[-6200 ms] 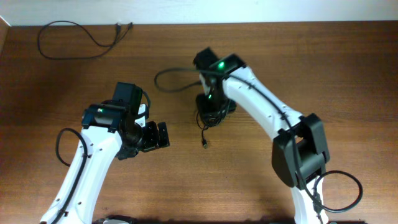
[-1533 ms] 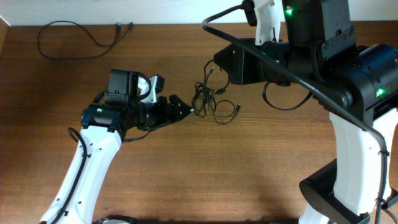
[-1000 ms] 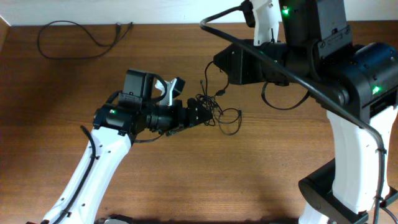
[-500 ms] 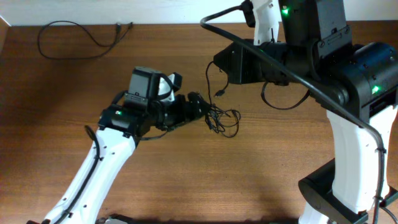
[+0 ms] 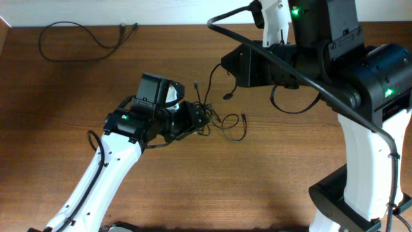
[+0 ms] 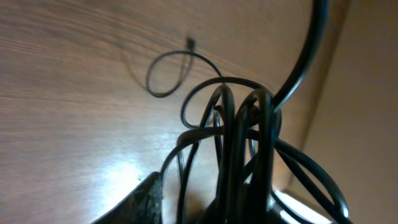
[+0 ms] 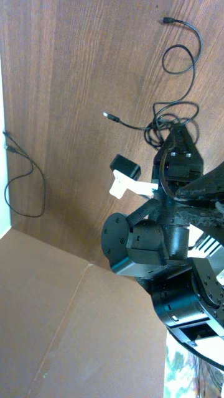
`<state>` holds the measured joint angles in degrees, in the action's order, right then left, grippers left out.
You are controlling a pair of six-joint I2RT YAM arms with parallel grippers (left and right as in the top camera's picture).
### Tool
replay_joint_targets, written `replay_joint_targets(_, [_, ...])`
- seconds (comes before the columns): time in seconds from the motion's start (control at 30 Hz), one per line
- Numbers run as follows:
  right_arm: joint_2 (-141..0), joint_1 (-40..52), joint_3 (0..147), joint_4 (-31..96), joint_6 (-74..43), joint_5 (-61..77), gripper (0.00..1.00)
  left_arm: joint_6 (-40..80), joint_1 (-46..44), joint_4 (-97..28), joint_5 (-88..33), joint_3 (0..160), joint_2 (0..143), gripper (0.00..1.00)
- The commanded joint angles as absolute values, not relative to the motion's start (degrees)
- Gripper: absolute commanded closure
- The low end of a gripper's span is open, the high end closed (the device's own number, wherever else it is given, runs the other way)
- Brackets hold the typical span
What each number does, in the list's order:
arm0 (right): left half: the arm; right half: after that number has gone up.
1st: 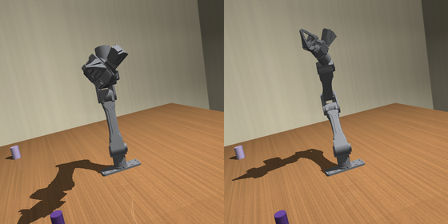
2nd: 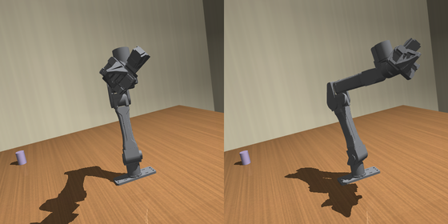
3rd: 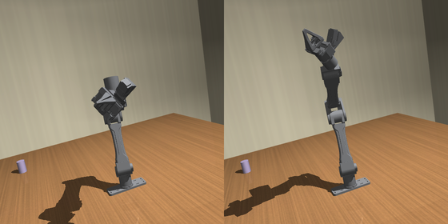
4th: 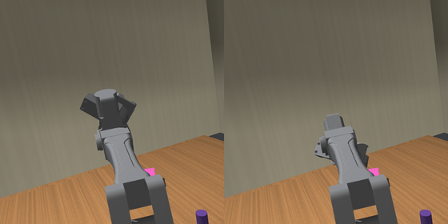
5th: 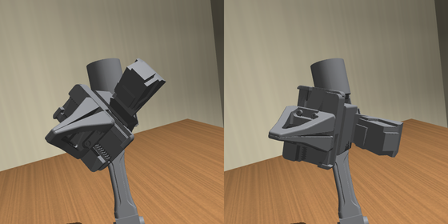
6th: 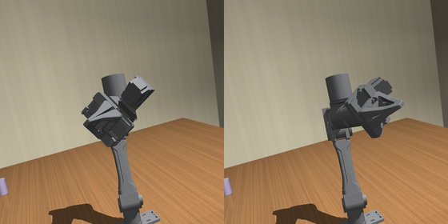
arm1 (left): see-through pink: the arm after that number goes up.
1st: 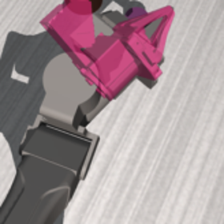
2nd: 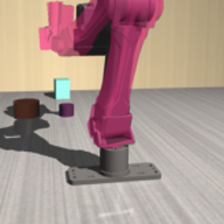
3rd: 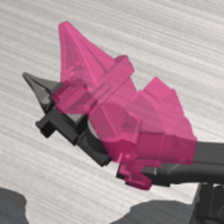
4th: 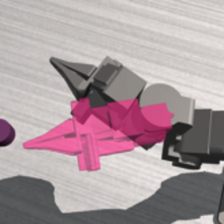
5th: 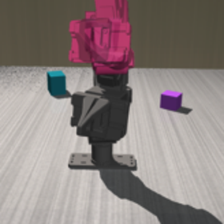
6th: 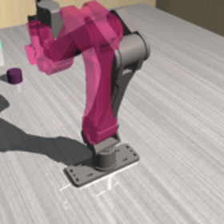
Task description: Untangle cables
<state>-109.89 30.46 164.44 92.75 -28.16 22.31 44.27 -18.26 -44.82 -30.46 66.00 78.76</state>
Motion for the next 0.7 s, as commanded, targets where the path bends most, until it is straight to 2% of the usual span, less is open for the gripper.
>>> replay_joint_targets(0.0, [-110.26, 30.39, 164.79, 92.82, -27.94, 21.98, 0.96, 44.1, -18.5, -46.19, -22.59, 66.57, 79.18, 0.72])
replay_joint_targets(0.17, [-110.26, 30.35, 164.79, 96.95, -27.97, 9.67, 0.96, 44.1, -18.48, -53.43, -6.55, 66.57, 79.18, 0.73])
replay_joint_targets(0.3, [-110.26, 30.35, 164.79, 97.32, -27.99, -2.0, 0.96, 44.1, -18.48, -58.57, 2.92, 66.57, 79.18, 0.65])
replay_joint_targets(0.5, [-110.26, 30.24, 164.79, 97.32, -27.99, -15.64, 0.96, 44.12, -16.43, -62.24, 8.86, 66.57, 79.18, 0.64])
replay_joint_targets(0.6, [-110.26, 30.24, 164.79, 97.32, -29.08, -15.16, 0.96, 44.1, -12.62, -63.75, 7.29, 66.57, 79.18, 0.64])
replay_joint_targets(0.67, [-110.26, 30.24, 164.79, 97.32, -29.1, -11.09, 0.96, 42.74, -11.53, -63.75, 1.5, 66.57, 79.18, 0.61])
